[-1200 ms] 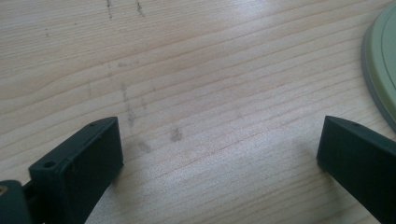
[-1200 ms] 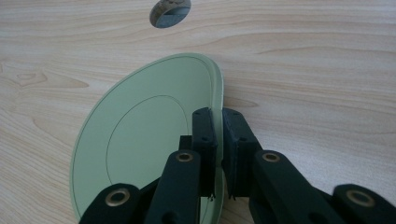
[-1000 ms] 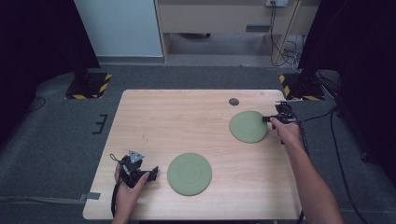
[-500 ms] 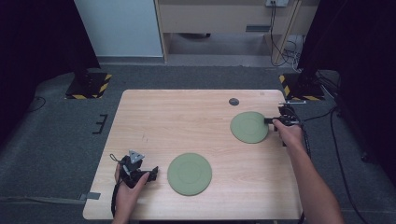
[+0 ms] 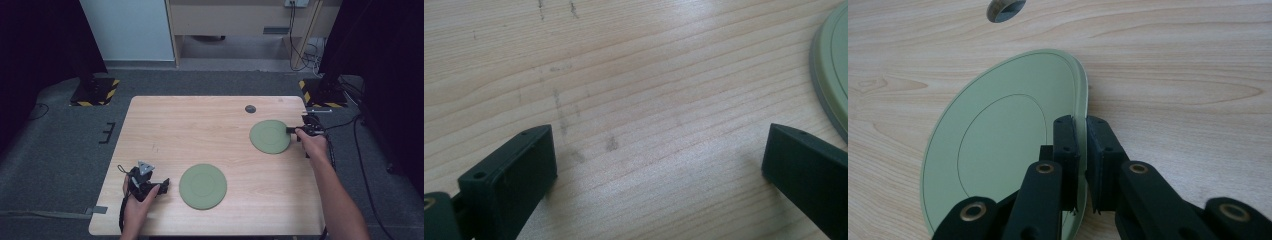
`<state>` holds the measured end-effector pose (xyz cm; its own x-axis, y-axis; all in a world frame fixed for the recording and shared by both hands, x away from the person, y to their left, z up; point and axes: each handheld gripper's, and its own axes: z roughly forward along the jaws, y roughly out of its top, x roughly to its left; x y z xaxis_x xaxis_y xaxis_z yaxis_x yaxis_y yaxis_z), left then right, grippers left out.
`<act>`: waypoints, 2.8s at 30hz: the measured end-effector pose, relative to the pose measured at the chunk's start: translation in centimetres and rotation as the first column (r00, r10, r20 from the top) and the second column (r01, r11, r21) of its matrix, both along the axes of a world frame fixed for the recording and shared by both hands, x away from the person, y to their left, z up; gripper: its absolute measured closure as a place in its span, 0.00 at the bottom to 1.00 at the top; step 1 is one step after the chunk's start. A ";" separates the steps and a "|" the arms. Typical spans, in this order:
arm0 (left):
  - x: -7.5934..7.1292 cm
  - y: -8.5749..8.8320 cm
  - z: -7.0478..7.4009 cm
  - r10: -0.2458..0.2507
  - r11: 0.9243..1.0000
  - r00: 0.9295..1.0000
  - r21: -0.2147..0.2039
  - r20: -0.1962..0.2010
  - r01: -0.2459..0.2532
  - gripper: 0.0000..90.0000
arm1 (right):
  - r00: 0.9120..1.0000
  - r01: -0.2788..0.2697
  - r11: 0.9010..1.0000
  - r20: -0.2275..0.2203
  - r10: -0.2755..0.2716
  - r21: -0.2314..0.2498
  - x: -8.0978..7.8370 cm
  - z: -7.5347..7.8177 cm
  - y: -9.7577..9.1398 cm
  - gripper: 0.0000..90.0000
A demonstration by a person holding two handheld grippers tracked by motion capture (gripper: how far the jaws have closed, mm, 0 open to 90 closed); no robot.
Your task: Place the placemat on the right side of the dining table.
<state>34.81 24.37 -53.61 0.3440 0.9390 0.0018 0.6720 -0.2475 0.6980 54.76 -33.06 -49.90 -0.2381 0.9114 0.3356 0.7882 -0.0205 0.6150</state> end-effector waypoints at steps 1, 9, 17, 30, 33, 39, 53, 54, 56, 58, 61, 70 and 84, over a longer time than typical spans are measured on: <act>0.0 0.0 0.0 0.000 1.000 1.000 0.000 0.000 0.000 0.00 | 1.000 0.003 1.000 0.000 -0.003 0.000 0.0 0.0 -0.1 0.94; 0.0 0.0 0.0 0.004 1.000 1.000 -0.002 0.002 -0.004 0.01 | 1.000 0.014 1.000 -0.006 -0.014 -0.011 -0.1 -0.1 -0.7 0.93; 0.0 -0.6 0.0 -0.007 1.000 1.000 0.001 -0.001 0.007 0.00 | 1.000 0.018 1.000 -0.008 -0.019 -0.023 -0.2 0.0 -1.3 0.93; 0.3 -0.6 0.0 -0.005 1.000 1.000 -0.006 -0.001 0.005 0.00 | 0.999 0.032 0.999 -0.012 -0.032 -0.032 -0.5 0.1 -2.2 0.93; 0.4 -0.5 0.0 -0.004 1.000 1.000 -0.005 -0.001 0.004 0.00 | 0.999 0.036 0.999 -0.012 -0.037 -0.037 -0.5 0.0 -2.4 0.93; 0.5 -0.5 0.0 -0.004 1.000 1.000 -0.005 -0.001 0.004 0.00 | 0.999 0.045 0.998 -0.019 -0.045 -0.035 -0.6 -0.2 -2.8 0.92; 0.5 -0.5 0.0 -0.004 1.000 1.000 -0.004 -0.001 0.004 0.00 | 0.997 0.068 0.996 -0.034 -0.070 -0.063 -0.7 -1.3 -3.0 0.74; 0.5 -0.5 0.0 -0.004 1.000 1.000 -0.004 -0.001 0.004 0.00 | 0.997 0.067 0.996 -0.030 -0.069 -0.065 -0.7 -1.3 -2.9 0.73; 0.5 -0.5 0.0 -0.004 1.000 1.000 -0.004 -0.001 0.004 0.00 | 0.997 0.069 0.996 -0.020 -0.071 -0.064 -0.8 -1.2 -2.8 0.72; 0.5 -0.5 0.0 -0.004 1.000 1.000 -0.004 -0.001 0.004 0.00 | 0.997 0.073 0.995 -0.012 -0.074 -0.069 -0.8 -1.1 -2.7 0.70; 0.5 -0.5 0.0 -0.004 1.000 1.000 -0.004 -0.001 0.004 0.00 | 0.997 0.078 0.994 -0.004 -0.079 -0.072 -0.8 -1.0 -2.6 0.64; 0.5 -0.5 0.0 -0.004 1.000 1.000 -0.004 -0.001 0.004 0.00 | 0.994 0.108 0.991 0.005 -0.108 -0.074 -0.7 -0.9 -2.5 0.40; 0.4 -0.5 0.0 -0.007 1.000 1.000 -0.003 0.000 0.007 0.00 | 0.996 0.089 0.994 0.022 -0.088 -0.067 -1.3 0.5 -1.5 0.09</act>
